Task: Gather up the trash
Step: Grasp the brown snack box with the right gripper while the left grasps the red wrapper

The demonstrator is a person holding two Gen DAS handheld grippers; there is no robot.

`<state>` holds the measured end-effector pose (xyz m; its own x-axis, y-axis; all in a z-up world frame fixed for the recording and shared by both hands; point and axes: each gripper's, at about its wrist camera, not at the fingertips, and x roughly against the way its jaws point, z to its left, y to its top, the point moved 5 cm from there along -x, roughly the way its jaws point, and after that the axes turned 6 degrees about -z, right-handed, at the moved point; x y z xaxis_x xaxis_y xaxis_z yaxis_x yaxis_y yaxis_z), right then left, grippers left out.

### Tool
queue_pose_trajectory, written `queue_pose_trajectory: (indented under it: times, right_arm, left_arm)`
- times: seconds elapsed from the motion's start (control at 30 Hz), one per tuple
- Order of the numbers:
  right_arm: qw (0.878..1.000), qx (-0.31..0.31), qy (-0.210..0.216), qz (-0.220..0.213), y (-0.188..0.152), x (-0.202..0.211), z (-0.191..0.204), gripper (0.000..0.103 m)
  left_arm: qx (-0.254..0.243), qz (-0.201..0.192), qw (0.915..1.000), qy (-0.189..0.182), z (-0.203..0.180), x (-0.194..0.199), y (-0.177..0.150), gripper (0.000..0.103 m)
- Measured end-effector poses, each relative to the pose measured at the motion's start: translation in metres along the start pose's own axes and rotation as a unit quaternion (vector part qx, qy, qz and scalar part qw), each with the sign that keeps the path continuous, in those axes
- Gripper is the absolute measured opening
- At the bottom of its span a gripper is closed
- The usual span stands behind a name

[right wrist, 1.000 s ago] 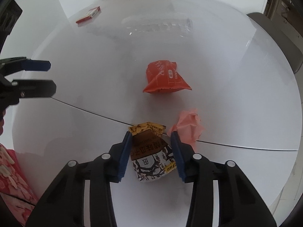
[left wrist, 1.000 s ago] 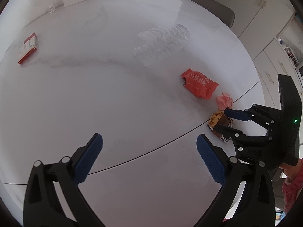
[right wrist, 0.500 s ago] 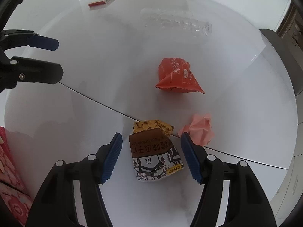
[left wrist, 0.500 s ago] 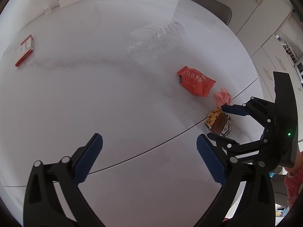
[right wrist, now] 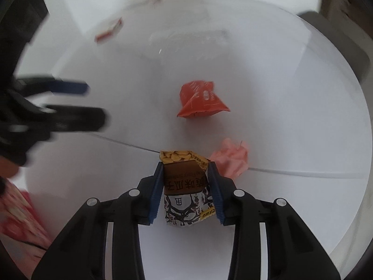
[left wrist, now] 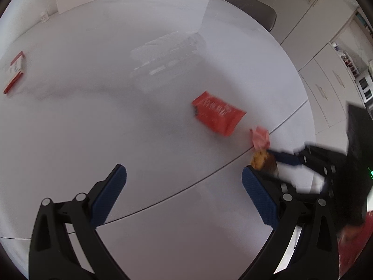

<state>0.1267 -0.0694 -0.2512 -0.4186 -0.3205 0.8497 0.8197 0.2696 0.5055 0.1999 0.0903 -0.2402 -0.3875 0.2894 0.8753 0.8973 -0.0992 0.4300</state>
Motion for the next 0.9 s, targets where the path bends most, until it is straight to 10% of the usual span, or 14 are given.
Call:
queue_pose_trajectory:
  times: [0.37,0.57,0.9]
  right_arm:
    - [0.992,-0.103,-0.034,-0.058,-0.028,0.06,-0.026,0.038]
    - [0.989,-0.127,-0.049,-0.053,-0.057,0.075,-0.049,0.038]
    - [0.984,-0.153,-0.07,-0.062,-0.075,0.089,-0.068,0.038]
  left_arm:
    - [0.149,0.033,0.9881,0.019,-0.028,-0.067,0.049,0.09]
    - [0.203,0.046,0.976,0.064,-0.031,-0.095,0.054,0.068]
    - [0.16,0.038,0.9816,0.097,-0.06,-0.091,0.052,0.04]
